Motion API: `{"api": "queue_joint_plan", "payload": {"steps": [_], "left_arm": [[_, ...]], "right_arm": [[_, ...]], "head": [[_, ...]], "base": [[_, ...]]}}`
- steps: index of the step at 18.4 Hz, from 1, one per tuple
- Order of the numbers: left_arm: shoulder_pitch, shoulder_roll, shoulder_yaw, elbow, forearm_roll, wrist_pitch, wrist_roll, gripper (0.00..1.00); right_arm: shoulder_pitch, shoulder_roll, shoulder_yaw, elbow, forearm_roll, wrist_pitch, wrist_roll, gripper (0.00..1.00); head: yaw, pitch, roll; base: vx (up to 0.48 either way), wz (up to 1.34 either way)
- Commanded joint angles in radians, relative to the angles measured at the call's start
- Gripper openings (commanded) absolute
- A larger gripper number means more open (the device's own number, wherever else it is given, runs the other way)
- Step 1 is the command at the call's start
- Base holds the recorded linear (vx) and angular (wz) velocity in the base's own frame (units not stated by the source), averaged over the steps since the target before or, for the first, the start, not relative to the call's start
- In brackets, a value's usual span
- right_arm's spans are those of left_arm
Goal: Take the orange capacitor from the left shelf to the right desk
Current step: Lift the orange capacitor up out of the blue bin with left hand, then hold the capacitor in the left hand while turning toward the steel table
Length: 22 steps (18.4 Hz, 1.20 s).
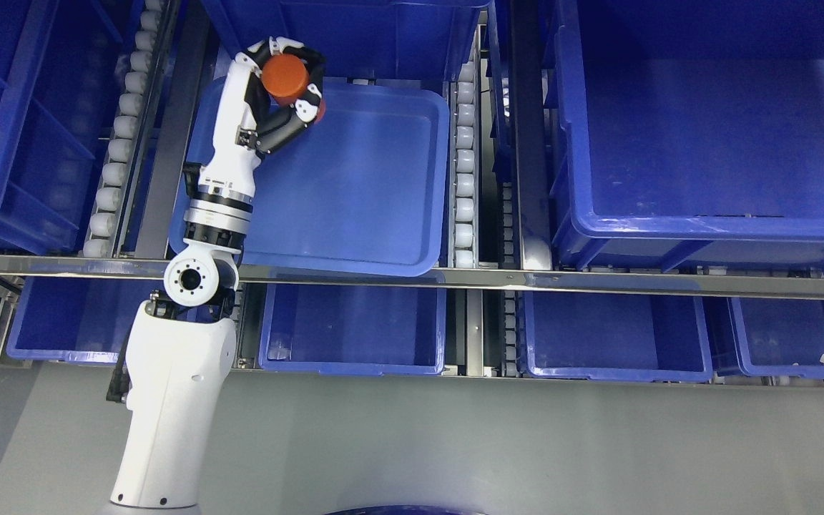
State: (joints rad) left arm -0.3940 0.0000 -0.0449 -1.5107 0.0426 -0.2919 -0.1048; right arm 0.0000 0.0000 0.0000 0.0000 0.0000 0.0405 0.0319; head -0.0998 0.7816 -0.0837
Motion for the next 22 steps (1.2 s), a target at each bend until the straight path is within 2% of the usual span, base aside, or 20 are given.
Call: {"api": "queue_joint_plan", "payload": {"steps": [1, 4, 17, 22], "left_arm": [[-0.017, 0.017, 0.037, -0.143, 0.045, -0.001, 0.025, 0.01], [-0.017, 0.017, 0.033, -0.143, 0.045, 0.017, 0.076, 0.01], [-0.017, 0.017, -0.015, -0.143, 0.045, 0.023, 0.071, 0.01], [-0.017, 0.017, -0.015, -0.143, 0.045, 0.013, 0.07, 0.01]], "right_arm": [[0.034, -0.017, -0.011, -0.023, 0.0, -0.001, -0.001, 1.0], [0.034, -0.017, -0.012, -0.023, 0.0, -0.001, -0.001, 1.0], [0.034, -0.017, -0.012, -0.023, 0.0, -0.001, -0.001, 1.0], [0.034, -0.017, -0.011, -0.023, 0.0, -0.001, -0.001, 1.0]], "head": [[0.0, 0.0, 0.0], [0.0, 0.0, 0.0], [0.0, 0.0, 0.0], [0.0, 0.0, 0.0]], "base": [[0.0, 0.0], [0.0, 0.0], [-0.006, 0.0], [-0.17, 0.01]]}}
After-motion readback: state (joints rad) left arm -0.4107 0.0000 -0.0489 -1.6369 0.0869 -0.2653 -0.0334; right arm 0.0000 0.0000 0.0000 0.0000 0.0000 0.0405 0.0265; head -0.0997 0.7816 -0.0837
